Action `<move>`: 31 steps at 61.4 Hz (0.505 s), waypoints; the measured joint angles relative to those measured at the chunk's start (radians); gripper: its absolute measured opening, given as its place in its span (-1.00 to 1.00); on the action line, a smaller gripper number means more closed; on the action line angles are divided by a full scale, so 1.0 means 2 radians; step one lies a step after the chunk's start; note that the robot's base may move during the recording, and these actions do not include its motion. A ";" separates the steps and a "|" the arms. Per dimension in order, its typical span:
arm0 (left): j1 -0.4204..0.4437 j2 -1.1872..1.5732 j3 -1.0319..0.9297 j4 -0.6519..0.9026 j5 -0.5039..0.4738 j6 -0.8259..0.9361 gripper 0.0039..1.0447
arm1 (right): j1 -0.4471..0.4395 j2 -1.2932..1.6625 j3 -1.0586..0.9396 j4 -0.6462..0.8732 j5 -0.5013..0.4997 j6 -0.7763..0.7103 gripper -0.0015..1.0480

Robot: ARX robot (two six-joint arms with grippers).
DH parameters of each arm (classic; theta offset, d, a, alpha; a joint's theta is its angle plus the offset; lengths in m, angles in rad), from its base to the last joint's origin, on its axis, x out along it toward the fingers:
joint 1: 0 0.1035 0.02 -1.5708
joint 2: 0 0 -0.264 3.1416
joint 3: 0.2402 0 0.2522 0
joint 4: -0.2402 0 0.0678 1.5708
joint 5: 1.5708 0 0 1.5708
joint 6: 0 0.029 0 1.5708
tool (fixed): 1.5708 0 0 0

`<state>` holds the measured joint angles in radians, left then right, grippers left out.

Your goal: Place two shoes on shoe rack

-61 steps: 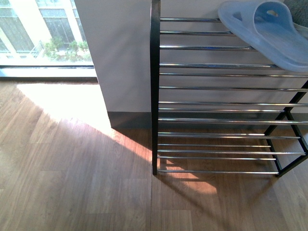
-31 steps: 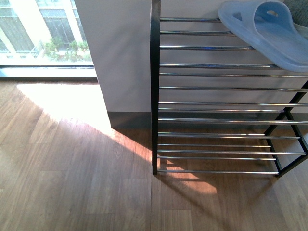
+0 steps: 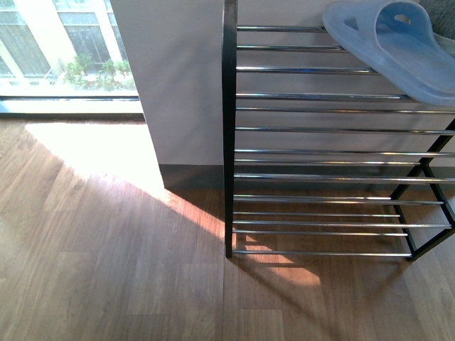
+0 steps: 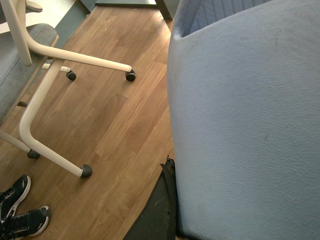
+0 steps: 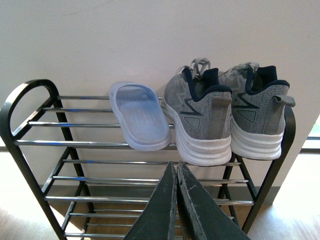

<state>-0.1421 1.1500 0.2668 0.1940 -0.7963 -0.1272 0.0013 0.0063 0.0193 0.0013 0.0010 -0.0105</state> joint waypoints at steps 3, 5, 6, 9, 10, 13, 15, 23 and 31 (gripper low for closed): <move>0.000 0.000 0.000 0.000 0.000 0.000 -0.97 | 0.000 0.000 0.000 0.000 0.000 0.000 -0.83; 0.000 0.000 0.000 0.000 0.000 0.000 -0.97 | 0.000 0.000 0.000 0.000 0.000 0.000 -0.73; 0.000 0.000 0.000 0.000 0.000 0.000 -0.97 | 0.000 0.000 0.000 0.000 0.000 0.000 -0.66; 0.000 0.000 0.000 0.000 0.000 0.000 -0.97 | 0.000 0.000 0.000 0.000 0.000 0.000 -0.53; 0.000 0.000 0.000 0.000 0.000 0.000 -0.97 | 0.000 0.000 0.000 0.000 0.000 0.000 -0.46; -0.003 0.013 -0.013 0.050 -0.017 0.018 -0.97 | 0.000 0.000 0.000 0.000 0.000 0.000 -0.26; -0.011 0.027 -0.035 0.144 -0.037 0.038 -0.97 | 0.000 0.000 0.000 0.000 0.000 0.000 -0.09; -0.069 0.028 0.009 0.225 -0.013 0.009 -0.97 | 0.000 0.000 0.000 0.000 -0.001 0.000 0.34; -0.122 0.083 0.126 0.196 0.043 -0.036 -0.97 | 0.000 -0.001 0.000 0.000 0.000 0.000 0.77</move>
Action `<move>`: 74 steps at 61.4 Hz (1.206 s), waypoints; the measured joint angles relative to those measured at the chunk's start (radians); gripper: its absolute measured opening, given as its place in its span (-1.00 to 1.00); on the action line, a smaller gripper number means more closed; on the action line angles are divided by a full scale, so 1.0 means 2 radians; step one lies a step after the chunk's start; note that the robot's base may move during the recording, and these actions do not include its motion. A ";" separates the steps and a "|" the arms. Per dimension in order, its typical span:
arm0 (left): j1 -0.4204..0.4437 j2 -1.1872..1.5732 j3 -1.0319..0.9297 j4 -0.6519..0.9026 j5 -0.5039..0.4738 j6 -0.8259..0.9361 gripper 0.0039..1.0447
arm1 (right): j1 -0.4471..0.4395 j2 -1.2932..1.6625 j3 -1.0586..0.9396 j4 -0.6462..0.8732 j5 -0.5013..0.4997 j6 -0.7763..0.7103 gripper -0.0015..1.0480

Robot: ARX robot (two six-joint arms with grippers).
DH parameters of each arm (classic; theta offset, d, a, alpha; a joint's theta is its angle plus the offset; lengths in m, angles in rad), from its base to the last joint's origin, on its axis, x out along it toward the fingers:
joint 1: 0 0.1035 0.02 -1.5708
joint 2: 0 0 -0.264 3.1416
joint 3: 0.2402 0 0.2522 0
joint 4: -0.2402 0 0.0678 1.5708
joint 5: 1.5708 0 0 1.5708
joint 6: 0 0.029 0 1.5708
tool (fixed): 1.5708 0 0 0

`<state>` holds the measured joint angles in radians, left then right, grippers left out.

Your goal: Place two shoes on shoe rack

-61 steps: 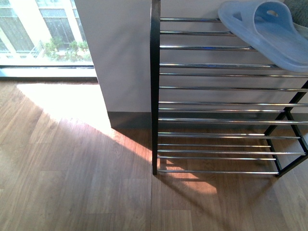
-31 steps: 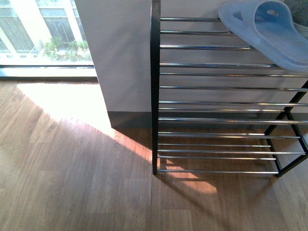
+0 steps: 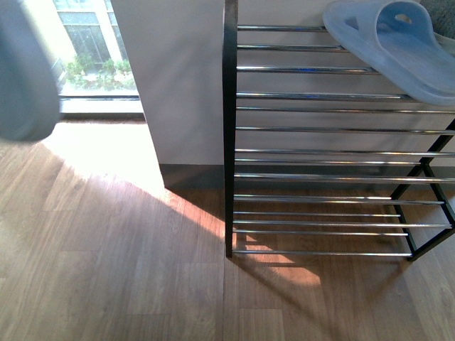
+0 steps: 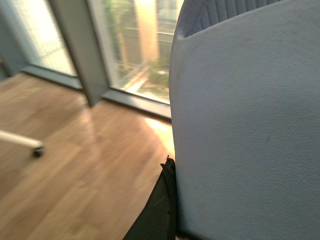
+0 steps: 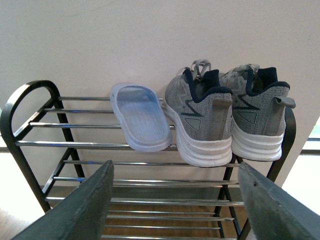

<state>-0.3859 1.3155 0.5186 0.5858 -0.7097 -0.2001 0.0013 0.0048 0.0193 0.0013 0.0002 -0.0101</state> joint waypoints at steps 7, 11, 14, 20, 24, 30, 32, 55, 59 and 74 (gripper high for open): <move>-0.040 0.077 0.115 -0.015 0.053 -0.021 -0.97 | 0.000 0.000 0.000 0.000 0.000 0.000 0.82; -0.055 0.114 0.167 -0.027 0.073 -0.029 -0.97 | 0.000 0.000 0.000 0.000 0.000 0.000 0.82; -0.067 0.154 0.221 -0.050 0.098 -0.043 -0.97 | 0.000 0.000 0.000 0.000 0.000 0.000 0.82; -0.083 0.225 0.311 -0.108 0.132 -0.089 -0.97 | 0.000 0.000 0.000 0.000 0.000 0.000 0.82; -0.093 0.270 0.368 -0.148 0.140 -0.118 -0.97 | 0.000 0.000 0.000 0.000 0.000 0.000 0.82; -0.106 0.322 0.430 -0.192 0.152 -0.150 -0.97 | 0.000 0.000 0.000 0.000 0.000 0.000 0.82; -0.109 0.338 0.449 -0.206 0.158 -0.159 -0.97 | 0.000 0.000 0.000 0.000 0.000 0.000 0.82; -0.120 0.455 0.608 -0.361 0.159 -0.135 -0.97 | 0.000 0.000 0.000 0.000 0.000 0.000 0.82; -0.120 0.462 0.629 -0.385 0.146 -0.120 -0.97 | 0.000 0.000 0.000 0.000 0.000 0.000 0.82; -0.124 0.481 0.677 -0.423 0.142 -0.094 -0.79 | 0.000 0.000 0.000 0.000 0.000 0.000 0.82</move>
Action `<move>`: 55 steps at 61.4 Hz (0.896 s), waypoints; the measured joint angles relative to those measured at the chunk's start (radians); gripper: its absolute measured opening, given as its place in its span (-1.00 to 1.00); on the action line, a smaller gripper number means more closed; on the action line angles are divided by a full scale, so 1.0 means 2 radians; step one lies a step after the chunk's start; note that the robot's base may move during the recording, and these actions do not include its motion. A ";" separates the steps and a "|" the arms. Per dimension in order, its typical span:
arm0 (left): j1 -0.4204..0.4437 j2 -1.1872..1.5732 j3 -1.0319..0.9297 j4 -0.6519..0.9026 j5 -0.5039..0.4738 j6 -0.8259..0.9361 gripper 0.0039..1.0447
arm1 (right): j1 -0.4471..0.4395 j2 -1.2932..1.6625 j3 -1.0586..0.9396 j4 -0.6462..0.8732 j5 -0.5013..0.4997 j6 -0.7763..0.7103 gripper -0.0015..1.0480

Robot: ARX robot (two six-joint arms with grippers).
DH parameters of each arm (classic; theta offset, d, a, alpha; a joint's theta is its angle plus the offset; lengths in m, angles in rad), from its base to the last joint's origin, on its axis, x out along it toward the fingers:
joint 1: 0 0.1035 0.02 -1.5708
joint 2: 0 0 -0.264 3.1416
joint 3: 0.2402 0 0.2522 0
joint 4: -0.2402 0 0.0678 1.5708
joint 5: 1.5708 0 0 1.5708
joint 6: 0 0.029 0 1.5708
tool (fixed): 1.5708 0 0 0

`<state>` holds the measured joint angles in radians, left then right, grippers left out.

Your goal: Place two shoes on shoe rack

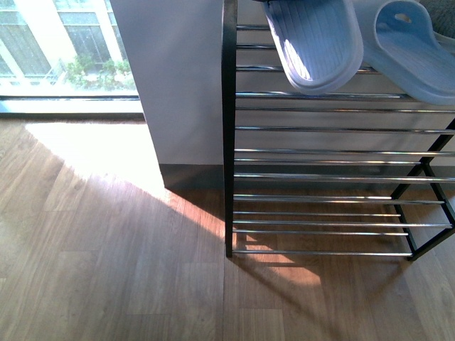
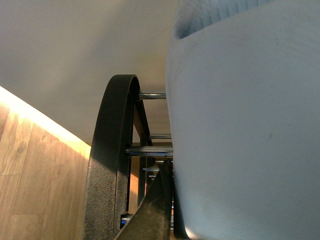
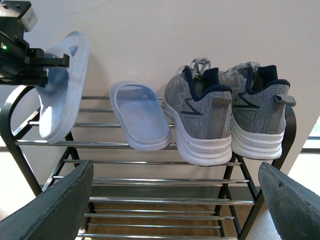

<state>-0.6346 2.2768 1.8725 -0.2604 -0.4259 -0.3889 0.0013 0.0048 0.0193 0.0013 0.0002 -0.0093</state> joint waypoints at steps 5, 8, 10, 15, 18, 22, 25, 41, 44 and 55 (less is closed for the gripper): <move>0.000 0.000 0.000 -0.001 0.000 -0.001 -0.55 | 0.000 0.000 0.000 0.000 0.000 0.000 0.82; 0.000 0.000 0.000 -0.002 0.002 -0.002 -0.41 | 0.000 0.000 0.000 0.000 0.000 0.000 0.82; 0.000 0.000 0.000 -0.003 0.002 -0.003 -0.31 | 0.000 0.000 0.000 0.000 0.000 0.000 0.82; 0.002 0.000 -0.001 -0.006 0.005 -0.008 -0.07 | 0.000 0.000 0.000 0.000 0.000 0.000 0.82; 0.003 0.000 -0.003 -0.004 0.006 -0.011 0.07 | 0.000 0.000 0.000 0.000 0.000 0.000 0.82; 0.003 -0.001 -0.004 -0.003 0.014 -0.012 0.27 | 0.000 0.000 0.000 0.000 0.000 0.000 0.82; 0.003 -0.004 -0.006 0.002 0.021 -0.012 0.44 | 0.000 0.000 0.000 0.000 0.000 0.000 0.82; 0.015 -0.135 -0.126 0.129 0.017 0.041 0.83 | 0.000 0.000 0.000 0.000 0.000 0.000 0.82; 0.023 -0.173 -0.166 0.170 -0.018 0.071 0.83 | 0.000 0.000 0.000 0.000 0.000 0.000 0.82; 0.101 -0.344 -0.395 0.403 -0.001 0.162 0.53 | 0.000 0.000 0.000 0.000 0.000 0.000 0.82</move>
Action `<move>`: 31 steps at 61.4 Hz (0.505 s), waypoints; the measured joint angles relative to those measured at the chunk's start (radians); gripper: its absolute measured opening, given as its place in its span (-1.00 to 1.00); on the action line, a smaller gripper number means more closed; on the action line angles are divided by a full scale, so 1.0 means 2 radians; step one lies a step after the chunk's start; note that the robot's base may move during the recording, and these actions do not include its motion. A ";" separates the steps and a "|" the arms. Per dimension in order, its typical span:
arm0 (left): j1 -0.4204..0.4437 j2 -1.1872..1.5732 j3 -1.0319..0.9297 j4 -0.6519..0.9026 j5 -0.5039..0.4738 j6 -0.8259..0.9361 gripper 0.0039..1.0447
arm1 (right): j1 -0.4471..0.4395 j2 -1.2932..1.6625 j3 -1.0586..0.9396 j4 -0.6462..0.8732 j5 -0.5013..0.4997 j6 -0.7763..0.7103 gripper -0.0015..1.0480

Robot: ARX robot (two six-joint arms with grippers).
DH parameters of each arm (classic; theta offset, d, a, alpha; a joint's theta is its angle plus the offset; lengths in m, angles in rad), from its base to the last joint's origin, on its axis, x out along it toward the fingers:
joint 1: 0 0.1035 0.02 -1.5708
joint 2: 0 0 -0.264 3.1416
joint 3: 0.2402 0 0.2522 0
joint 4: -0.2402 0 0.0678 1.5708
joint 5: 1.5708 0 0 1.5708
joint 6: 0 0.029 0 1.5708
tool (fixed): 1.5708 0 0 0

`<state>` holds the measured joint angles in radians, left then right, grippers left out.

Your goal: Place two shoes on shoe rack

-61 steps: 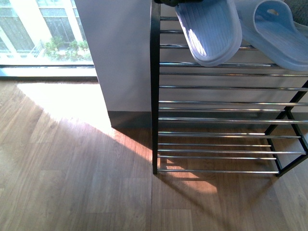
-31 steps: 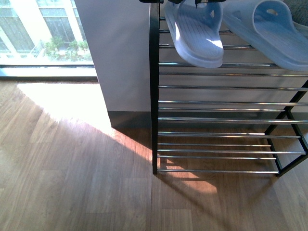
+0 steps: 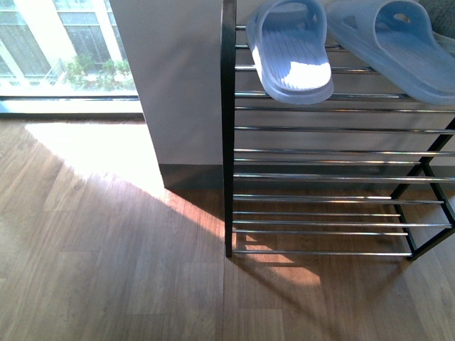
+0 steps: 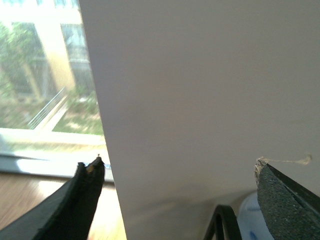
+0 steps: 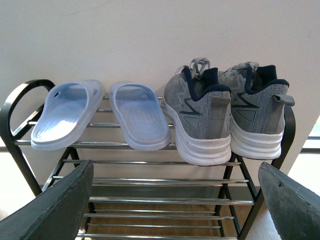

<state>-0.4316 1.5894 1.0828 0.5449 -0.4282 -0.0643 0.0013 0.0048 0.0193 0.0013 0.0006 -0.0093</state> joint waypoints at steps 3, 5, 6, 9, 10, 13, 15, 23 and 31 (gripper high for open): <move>0.035 -0.061 -0.096 0.060 0.027 0.010 0.32 | 0.000 0.000 0.000 0.000 0.000 0.000 0.82; 0.049 -0.086 -0.137 0.078 0.034 0.013 0.22 | 0.000 0.000 0.000 0.000 0.000 0.000 0.82; 0.056 -0.100 -0.161 0.086 0.037 0.015 0.15 | 0.000 0.000 0.000 0.000 0.000 0.000 0.82; 0.065 -0.121 -0.204 0.097 0.048 0.018 0.01 | 0.000 0.000 0.000 0.000 -0.001 0.000 0.82; 0.068 -0.130 -0.222 0.101 0.057 0.019 -0.06 | 0.000 0.000 0.000 0.000 -0.001 0.000 0.82; 0.074 -0.143 -0.262 0.108 0.073 0.021 -0.23 | 0.000 0.000 0.000 0.000 -0.001 0.000 0.82; 0.078 -0.150 -0.282 0.111 0.084 0.023 -0.33 | 0.000 0.000 0.000 0.000 -0.001 0.000 0.82; 0.101 -0.193 -0.344 0.124 0.106 0.025 -0.78 | 0.000 0.000 0.000 0.000 0.000 0.000 0.82; 0.125 -0.238 -0.388 0.128 0.121 0.026 -0.98 | 0.000 0.000 0.000 0.000 0.000 0.000 0.82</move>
<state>-0.1818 1.1130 0.3069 0.8013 -0.1856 -0.0124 0.0013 0.0048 0.0193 0.0013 -0.0002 -0.0093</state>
